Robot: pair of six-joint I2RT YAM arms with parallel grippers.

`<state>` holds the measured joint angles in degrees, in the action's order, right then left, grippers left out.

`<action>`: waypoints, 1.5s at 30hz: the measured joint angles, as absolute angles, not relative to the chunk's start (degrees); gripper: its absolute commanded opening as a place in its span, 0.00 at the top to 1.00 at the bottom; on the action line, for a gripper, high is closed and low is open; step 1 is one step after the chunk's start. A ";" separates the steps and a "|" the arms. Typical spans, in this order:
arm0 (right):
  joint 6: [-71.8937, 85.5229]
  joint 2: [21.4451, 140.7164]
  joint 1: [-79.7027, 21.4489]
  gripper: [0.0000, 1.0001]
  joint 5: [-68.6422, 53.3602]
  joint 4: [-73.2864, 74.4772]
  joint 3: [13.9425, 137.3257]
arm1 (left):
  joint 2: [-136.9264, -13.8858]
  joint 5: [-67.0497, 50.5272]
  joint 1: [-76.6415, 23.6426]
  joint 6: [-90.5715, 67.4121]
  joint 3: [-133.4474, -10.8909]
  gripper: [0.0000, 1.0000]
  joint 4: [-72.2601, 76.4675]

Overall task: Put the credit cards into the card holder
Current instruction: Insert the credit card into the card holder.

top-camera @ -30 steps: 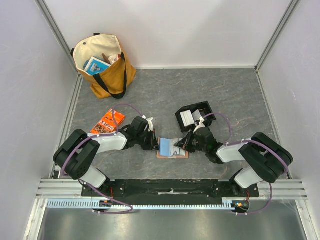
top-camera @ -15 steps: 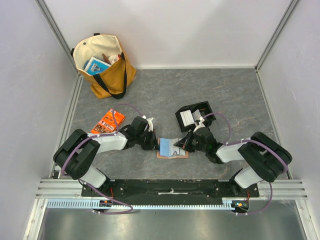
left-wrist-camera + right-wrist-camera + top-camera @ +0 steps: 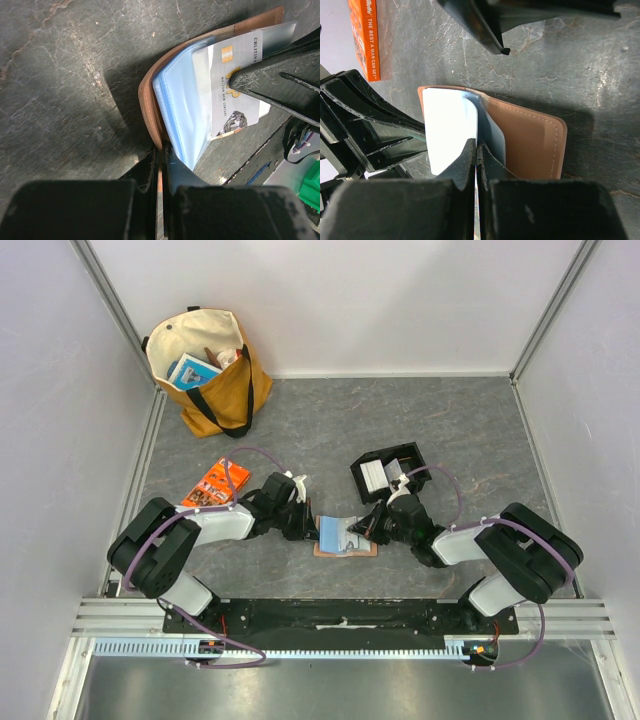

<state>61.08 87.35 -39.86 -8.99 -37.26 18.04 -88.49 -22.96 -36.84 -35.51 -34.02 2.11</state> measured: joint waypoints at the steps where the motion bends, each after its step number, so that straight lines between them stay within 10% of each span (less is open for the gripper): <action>1: 61.21 87.35 -39.86 1.00 -8.84 -37.26 18.04 | -88.51 -22.98 -36.82 -35.51 -34.02 0.98 2.13; 29: 64.88 90.59 -41.06 0.94 -7.33 -41.36 17.58 | -88.47 -23.14 -36.88 -35.55 -33.34 0.98 3.79; 45: 58.65 80.73 -43.51 0.49 0.23 -17.17 24.58 | -88.75 -22.87 -37.54 -35.57 -33.36 0.98 4.80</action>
